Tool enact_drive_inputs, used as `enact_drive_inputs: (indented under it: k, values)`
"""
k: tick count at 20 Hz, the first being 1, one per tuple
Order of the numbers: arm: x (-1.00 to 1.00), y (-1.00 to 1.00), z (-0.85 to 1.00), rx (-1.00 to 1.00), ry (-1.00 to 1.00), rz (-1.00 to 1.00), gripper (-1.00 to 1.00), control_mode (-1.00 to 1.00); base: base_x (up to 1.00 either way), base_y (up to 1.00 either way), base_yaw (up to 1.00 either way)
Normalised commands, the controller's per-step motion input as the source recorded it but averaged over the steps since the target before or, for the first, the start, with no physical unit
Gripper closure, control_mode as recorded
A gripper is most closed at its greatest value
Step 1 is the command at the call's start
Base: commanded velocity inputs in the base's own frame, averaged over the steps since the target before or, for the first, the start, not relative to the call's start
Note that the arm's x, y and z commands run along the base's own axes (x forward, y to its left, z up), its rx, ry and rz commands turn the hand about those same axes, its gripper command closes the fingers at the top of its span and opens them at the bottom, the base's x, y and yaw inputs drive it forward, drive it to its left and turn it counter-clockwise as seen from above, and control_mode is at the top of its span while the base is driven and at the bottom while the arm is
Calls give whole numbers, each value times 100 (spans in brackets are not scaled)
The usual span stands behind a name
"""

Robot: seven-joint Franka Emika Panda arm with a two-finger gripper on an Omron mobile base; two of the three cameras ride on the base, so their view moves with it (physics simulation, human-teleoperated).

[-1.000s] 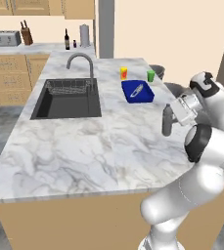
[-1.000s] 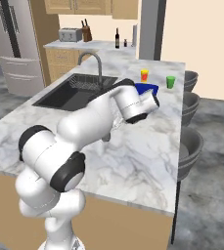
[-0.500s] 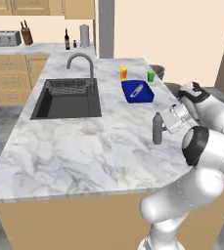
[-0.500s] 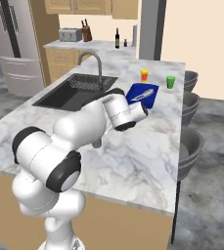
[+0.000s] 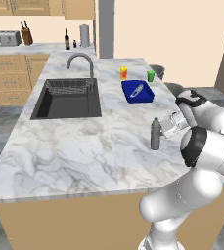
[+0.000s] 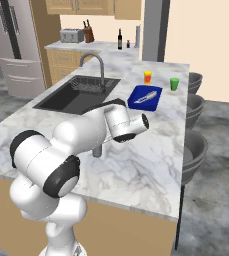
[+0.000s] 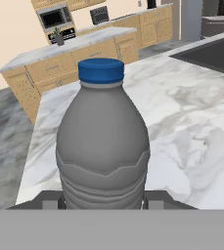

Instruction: Place the drinks on the dining counter in a tight cluster.

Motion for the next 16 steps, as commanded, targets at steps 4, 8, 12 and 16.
enact_drive_inputs:
  k: [4,8,12,16]
  values:
    - [0,0,-13,0,-1,0,100,-100,0,0,0]
    - [0,0,-8,0,-22,0,100,-100,0,0,0]
    - [0,0,-18,0,-28,0,100,-100,0,0,0]
    - [0,0,-9,0,-15,0,100,-100,0,0,0]
